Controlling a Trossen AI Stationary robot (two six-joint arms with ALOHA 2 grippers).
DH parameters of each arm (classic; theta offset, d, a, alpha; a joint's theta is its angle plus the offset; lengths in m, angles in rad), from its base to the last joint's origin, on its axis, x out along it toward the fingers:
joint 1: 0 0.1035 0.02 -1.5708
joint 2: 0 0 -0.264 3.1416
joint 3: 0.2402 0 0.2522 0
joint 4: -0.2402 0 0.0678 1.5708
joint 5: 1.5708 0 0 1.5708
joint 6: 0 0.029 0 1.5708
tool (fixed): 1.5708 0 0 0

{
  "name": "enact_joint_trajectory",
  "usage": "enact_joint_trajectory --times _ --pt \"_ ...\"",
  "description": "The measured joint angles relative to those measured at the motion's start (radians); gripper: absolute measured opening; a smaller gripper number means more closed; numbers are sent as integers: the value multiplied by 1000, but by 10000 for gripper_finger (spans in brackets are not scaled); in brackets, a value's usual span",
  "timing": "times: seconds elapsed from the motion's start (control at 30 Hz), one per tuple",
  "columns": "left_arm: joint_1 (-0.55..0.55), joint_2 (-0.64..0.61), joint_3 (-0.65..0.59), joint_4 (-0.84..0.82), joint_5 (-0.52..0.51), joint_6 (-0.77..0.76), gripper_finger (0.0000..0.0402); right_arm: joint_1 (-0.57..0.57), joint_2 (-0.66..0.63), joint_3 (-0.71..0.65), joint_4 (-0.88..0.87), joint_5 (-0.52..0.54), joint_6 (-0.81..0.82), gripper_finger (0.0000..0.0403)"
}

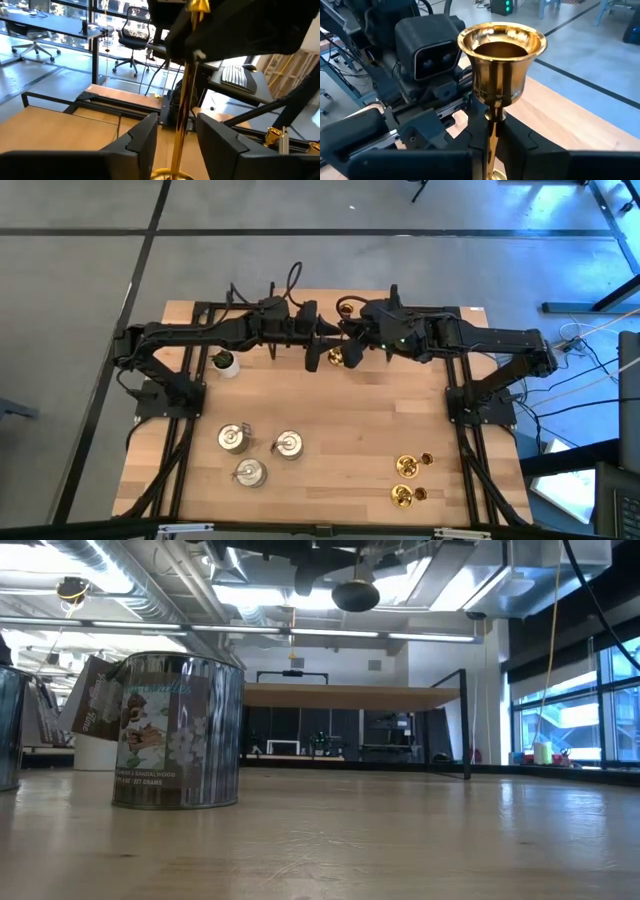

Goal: Pick & Place candle stick holders
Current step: Put the top gold candle holder on the shelf

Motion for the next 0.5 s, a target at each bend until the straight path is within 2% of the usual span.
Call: enact_joint_trajectory --times 0.13,0.3,0.5 --pt "1 0 0 0 15 -8 88 -1 0 0 2 0 0 39" --pt "5 0 0 0 28 -23 22 -1 0 0 2 1 -10 39" --pt "4 0 0 3 30 -59 13 -1 0 0 16 -5 -29 39"
